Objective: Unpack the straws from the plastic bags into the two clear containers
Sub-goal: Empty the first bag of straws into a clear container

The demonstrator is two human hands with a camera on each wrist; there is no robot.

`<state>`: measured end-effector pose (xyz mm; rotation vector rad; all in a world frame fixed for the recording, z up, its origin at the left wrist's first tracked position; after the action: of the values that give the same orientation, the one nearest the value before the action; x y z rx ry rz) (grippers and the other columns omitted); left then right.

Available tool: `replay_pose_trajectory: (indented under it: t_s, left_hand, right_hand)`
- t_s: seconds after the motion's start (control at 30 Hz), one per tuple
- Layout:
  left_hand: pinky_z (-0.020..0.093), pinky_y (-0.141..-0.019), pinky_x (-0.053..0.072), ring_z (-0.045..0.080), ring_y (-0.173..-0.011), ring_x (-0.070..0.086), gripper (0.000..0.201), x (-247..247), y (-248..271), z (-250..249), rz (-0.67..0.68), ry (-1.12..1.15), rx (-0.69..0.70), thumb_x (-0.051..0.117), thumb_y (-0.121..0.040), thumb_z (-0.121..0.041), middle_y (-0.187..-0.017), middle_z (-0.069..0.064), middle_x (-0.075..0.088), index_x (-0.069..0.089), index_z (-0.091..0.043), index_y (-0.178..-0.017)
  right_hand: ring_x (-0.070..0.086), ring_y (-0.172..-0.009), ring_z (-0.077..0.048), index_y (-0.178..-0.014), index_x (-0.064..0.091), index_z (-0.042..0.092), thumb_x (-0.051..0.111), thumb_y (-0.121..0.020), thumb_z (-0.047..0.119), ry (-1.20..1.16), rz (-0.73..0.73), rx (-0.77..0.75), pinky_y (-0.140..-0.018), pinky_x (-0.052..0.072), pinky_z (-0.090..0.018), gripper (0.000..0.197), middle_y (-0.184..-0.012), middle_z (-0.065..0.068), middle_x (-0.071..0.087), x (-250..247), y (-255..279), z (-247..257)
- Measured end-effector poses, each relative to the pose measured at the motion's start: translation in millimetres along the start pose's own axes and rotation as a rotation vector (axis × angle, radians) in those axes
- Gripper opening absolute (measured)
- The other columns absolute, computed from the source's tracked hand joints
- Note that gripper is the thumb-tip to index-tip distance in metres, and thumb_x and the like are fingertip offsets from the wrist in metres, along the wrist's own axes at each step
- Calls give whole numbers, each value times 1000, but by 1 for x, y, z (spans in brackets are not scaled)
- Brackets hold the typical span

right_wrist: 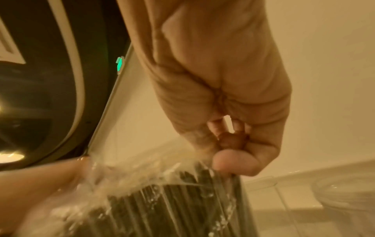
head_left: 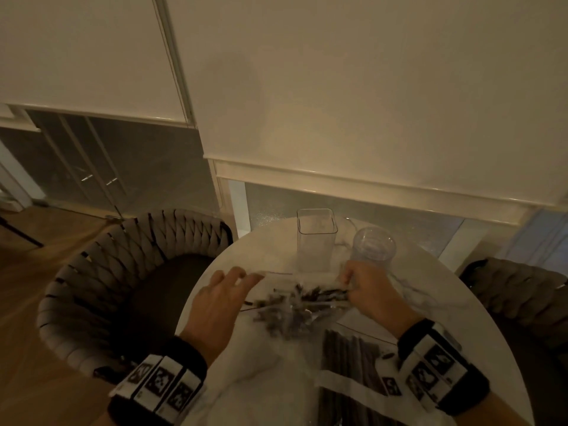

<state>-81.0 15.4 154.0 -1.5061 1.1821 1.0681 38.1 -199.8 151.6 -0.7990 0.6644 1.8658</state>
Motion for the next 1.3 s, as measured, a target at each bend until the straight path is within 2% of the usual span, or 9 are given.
replay_pose_trajectory:
  t_s: [0.13,0.27,0.37,0.5,0.6,0.77,0.9,1.03,1.3]
  left_hand:
    - [35,-92,52,23,-122,48,94,16,-1,6,197,423,-161,60,-81,3,-146,3,36,10,-47,-143]
    - [38,-71,59,22,-88,66,66,28,4,-5,125,1607,-621,44,-83,22,-102,9,65,43,-25,-130]
    - [25,-58,57,13,-60,51,43,35,-1,-6,110,1883,-812,28,-79,23,-69,6,48,60,-3,-91]
    - [27,-59,52,13,-52,51,29,21,-4,-27,199,2077,-730,38,-91,-3,-61,4,55,66,-12,-94]
    - [21,-45,42,12,-54,49,37,21,0,-34,392,1679,-589,47,-95,-17,-72,7,64,57,-46,-115]
    - [35,-96,45,27,-104,52,85,33,-7,2,252,441,-293,64,-84,-16,-124,13,52,12,-43,-146]
    - [29,-65,59,22,-74,63,85,42,-9,0,380,966,-484,60,-88,-8,-100,22,66,9,-44,-146]
    - [35,-79,57,27,-96,65,97,53,-12,-19,414,1487,-638,60,-83,8,-109,10,64,-3,-23,-150]
    - [25,-54,46,20,-79,51,106,40,-28,3,403,994,-516,71,-74,4,-120,6,46,5,-29,-150]
  right_hand:
    - [48,-52,-14,-85,55,8,67,-78,-6,-167,93,65,-36,41,-17,20,-75,-5,47,-7,8,0]
    - [48,-56,-11,-93,57,9,55,-81,-12,-190,172,65,-39,47,-14,24,-71,0,43,-2,20,0]
    - [52,-63,-13,-91,61,10,48,-80,-13,-176,50,101,-39,48,-15,29,-79,0,49,-12,20,-19]
    - [62,-61,-16,-93,67,4,49,-88,-2,-327,-35,158,-46,53,-23,20,-82,-10,65,-2,17,-20]
    - [65,-55,-23,-77,69,9,52,-87,-3,-655,-66,303,-49,55,-29,23,-72,-15,67,7,13,-20]
    - [51,-42,-18,-79,64,5,51,-88,-1,-404,-66,235,-36,43,-21,16,-58,-13,57,5,14,-29]
    - [52,-48,-18,-93,63,2,52,-91,8,-530,-83,253,-42,46,-24,12,-63,-13,57,12,8,-28]
    - [66,-72,-24,-110,56,7,62,-83,4,-650,109,291,-54,57,-31,27,-95,-13,63,34,4,-16]
    - [49,-46,-18,-112,57,-3,50,-78,-11,-497,-18,242,-45,42,-27,36,-63,-15,57,5,-7,-38]
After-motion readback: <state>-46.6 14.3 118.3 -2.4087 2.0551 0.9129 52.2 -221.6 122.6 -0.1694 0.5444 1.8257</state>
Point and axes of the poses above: each hand's wrist, its own y-axis away from the middle knuckle, its own x-axis out of the palm, z = x × y, the point moved 4 cm from there along -y, towards the middle knuckle
